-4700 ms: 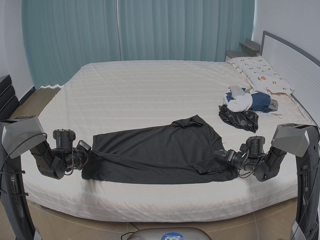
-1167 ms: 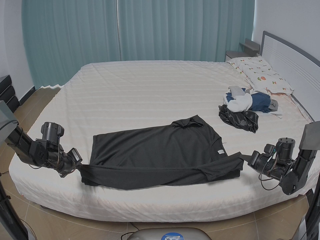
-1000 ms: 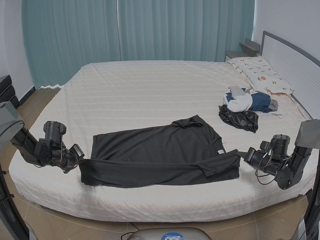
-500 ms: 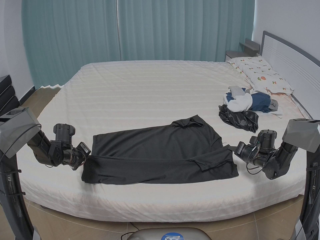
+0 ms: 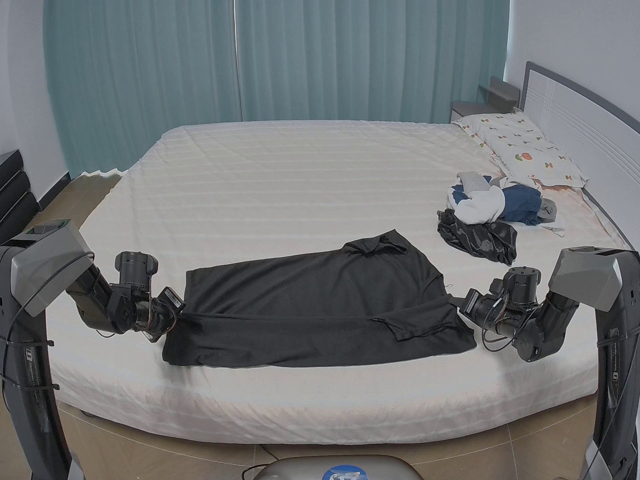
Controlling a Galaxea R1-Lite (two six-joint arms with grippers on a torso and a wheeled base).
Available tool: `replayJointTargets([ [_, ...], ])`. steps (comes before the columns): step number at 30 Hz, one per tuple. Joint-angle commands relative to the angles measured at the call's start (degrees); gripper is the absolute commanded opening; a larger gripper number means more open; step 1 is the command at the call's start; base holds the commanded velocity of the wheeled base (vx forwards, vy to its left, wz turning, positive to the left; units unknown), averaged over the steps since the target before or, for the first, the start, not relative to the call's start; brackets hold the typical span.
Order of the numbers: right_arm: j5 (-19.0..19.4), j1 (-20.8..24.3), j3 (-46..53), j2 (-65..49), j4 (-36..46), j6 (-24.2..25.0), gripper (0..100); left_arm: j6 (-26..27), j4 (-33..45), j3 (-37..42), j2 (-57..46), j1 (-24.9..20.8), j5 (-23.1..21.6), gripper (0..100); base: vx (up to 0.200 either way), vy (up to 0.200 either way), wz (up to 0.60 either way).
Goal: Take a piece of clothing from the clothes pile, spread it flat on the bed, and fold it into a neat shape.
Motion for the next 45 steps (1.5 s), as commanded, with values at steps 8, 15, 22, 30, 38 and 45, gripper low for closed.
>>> replayJointTargets([
  [8, 0.1, 0.4, -2.3, 4.4, -1.0, 0.1, 100, -0.1, 0.1, 0.0, 0.3, 0.0, 0.0, 0, 0.000, 0.000, 0.00],
  [15, 0.1, 0.4, -1.4, 5.4, -4.3, 1.0, 100, -1.8, 0.0, -0.1, 0.2, 0.0, 0.0, 100, 0.000, 0.000, 0.00],
  [22, -1.9, -0.9, 0.0, 3.5, -7.5, 14.6, 100, -3.1, 0.0, -0.2, -0.3, 0.1, -0.2, 100, 0.000, 0.000, 0.00],
  [30, -4.0, -1.2, 1.3, 3.5, -10.3, 16.2, 100, -7.0, 0.0, 0.9, -1.2, 0.6, -0.9, 100, 0.000, 0.000, 0.00],
  [38, -3.9, -1.3, 2.6, 3.6, -12.1, 16.3, 100, -7.0, -2.0, 3.1, -2.5, 1.3, -4.5, 100, 0.000, 0.000, 0.00],
  [45, -3.9, -1.2, 2.6, 3.7, -12.2, 16.3, 100, -7.1, -2.6, 3.7, -3.3, 2.3, -6.5, 100, 0.200, 0.000, 0.00],
])
